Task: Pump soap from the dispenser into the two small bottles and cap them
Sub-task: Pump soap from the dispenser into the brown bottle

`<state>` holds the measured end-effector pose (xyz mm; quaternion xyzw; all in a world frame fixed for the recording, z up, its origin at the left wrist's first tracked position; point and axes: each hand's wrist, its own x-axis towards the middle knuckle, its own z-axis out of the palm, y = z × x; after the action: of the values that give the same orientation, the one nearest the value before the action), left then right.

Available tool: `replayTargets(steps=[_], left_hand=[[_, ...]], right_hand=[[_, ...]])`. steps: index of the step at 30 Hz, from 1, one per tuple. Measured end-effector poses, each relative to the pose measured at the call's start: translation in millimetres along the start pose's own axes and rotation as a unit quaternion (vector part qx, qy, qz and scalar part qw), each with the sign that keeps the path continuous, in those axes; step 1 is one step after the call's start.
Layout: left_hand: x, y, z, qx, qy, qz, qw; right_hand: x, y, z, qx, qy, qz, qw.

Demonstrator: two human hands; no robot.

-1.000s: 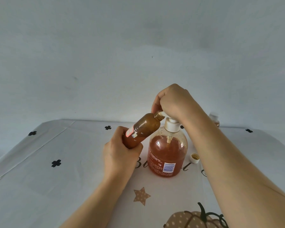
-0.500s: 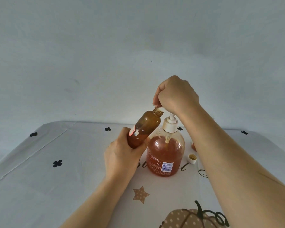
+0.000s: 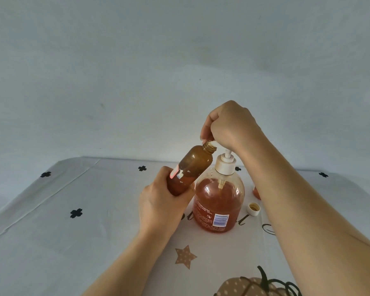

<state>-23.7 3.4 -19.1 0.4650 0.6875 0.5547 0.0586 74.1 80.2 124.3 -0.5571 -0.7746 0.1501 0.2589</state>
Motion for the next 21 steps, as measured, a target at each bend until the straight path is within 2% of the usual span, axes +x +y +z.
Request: replayTargets(steps=[11,16,21], left_hand=[[-2.2,1.5,-4.5,-0.024,0.001,-0.045,0.999],[-0.5,7.1,-6.2,-0.038,-0.006,-0.054,0.998],[-1.7,7.4,-4.6,-0.052,-0.018,-0.039,0.998]], right_hand=[[-1.7,8.3,11.4,0.024,-0.048,0.024,0.998],[-4.1,2.1,7.1,0.021,-0.028,0.036,0.999],[-5.7,-2.7,-3.4,0.016,0.029,0.022,0.999]])
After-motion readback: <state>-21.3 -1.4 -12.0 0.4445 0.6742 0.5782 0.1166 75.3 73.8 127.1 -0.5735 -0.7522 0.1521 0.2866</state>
